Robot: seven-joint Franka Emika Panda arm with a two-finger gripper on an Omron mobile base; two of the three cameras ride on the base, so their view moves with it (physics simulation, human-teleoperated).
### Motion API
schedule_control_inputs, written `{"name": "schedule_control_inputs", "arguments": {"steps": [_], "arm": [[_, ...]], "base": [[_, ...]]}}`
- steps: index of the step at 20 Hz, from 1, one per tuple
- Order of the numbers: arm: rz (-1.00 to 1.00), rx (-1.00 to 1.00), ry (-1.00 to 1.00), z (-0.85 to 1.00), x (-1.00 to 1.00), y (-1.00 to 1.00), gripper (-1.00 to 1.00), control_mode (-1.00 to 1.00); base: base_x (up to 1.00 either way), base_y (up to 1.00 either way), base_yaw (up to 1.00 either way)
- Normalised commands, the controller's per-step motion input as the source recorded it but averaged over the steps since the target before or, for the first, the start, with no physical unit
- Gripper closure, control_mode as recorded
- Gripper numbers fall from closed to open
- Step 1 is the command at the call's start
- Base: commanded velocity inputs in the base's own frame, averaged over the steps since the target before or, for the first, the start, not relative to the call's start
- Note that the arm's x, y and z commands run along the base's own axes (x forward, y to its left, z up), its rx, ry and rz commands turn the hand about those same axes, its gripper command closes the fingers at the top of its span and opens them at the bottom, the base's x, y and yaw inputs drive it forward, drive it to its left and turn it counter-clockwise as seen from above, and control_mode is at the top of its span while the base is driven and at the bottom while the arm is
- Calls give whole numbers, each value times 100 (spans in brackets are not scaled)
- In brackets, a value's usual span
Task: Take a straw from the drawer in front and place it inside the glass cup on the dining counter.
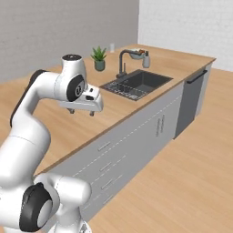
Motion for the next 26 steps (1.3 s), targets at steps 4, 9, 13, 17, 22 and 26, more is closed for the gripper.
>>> {"name": "schedule_control_inputs", "arguments": {"steps": [4, 9, 13, 17, 22, 26], "arm": [[0, 0, 0, 0, 0, 0, -100, 100], [0, 0, 0, 0, 0, 0, -100, 100], [-1, 6, 3, -69, 10, -19, -100, -100], [-6, 27, 0, -100, 0, -79, -100, -100], [-5, 32, 4, -95, 8, -73, -100, -100], [-8, 35, 4, -62, 19, -34, -100, -100]], "base": [[19, 34, -5], [4, 20, -1], [0, 0, 0], [0, 0, 0], [0, 0, 0], [0, 0, 0]]}}
